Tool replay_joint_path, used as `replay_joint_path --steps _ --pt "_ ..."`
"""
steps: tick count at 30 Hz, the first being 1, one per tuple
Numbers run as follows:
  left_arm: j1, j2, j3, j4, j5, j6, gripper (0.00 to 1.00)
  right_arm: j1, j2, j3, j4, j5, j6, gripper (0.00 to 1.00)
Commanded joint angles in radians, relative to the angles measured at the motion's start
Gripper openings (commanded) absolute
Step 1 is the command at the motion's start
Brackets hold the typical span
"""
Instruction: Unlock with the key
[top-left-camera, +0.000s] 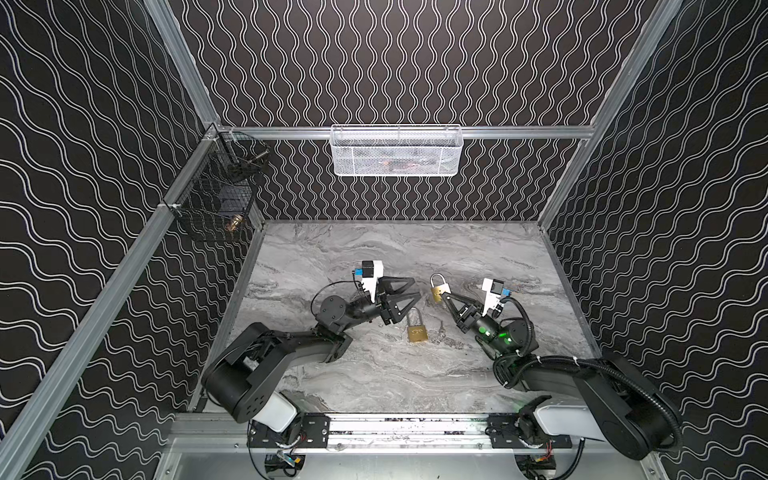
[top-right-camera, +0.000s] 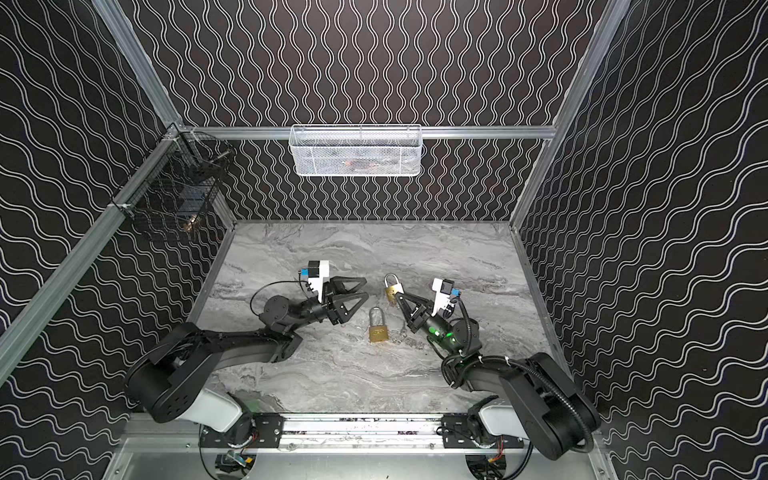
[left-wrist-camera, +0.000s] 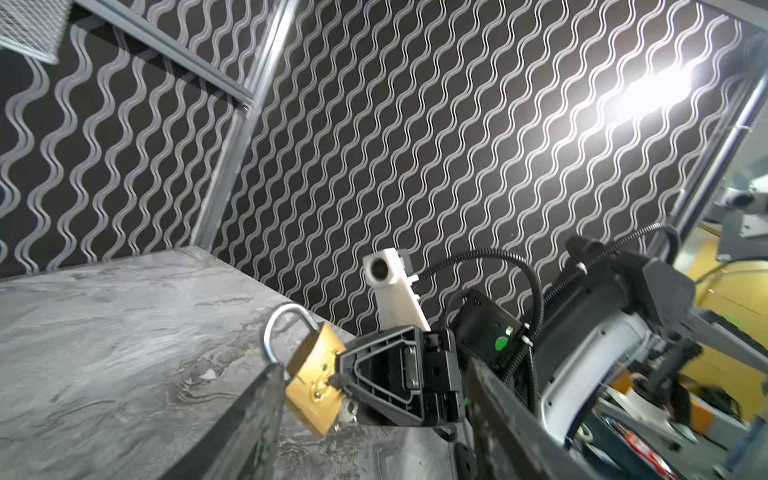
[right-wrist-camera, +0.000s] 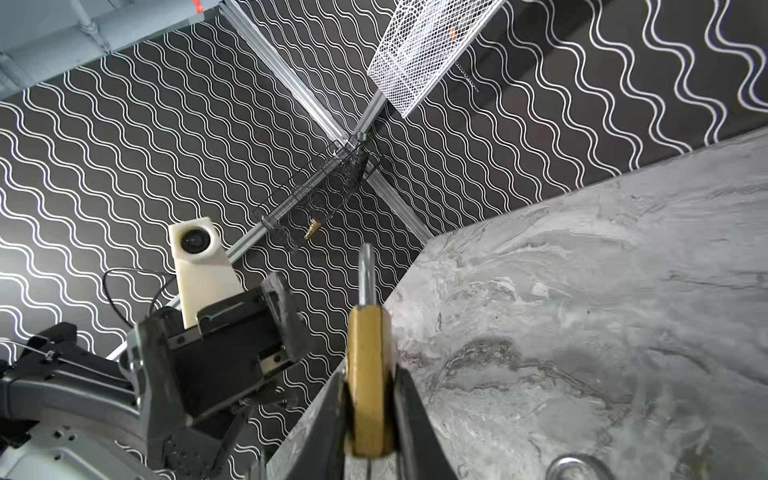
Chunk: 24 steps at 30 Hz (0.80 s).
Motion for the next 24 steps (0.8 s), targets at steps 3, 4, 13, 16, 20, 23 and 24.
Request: replay_joint_path --steps 3,4,13,16,20,23,24 --pt "0.003 0.079 0.007 0.06 0.068 -0.046 0.55 0.034 -0.002 0.02 0.26 0.009 0.014 0.0" --pt "0.003 0.091 0.004 0.061 0.061 -0.047 0.54 0.035 -0.003 0.021 0.26 0.007 0.013 0.0" --pt "0.001 0.141 0.084 0.062 0.099 -0.104 0.53 0.057 0.009 0.051 0.261 -0.004 -0.013 0.0" --pt "0.001 0.159 0.094 0.063 0.091 -0.11 0.53 0.06 0.008 0.062 0.261 -0.012 -0.015 0.0" --pt "0.0 0.154 0.112 0.063 0.093 -0.116 0.52 0.058 0.012 0.066 0.261 -0.018 -0.009 0.0" --pt "0.0 0.155 0.133 0.063 0.107 -0.129 0.48 0.062 0.02 0.067 0.261 -0.019 -0.011 0.0" --pt "0.0 0.158 0.139 0.063 0.111 -0.135 0.47 0.063 0.022 0.067 0.26 -0.016 -0.01 0.0"
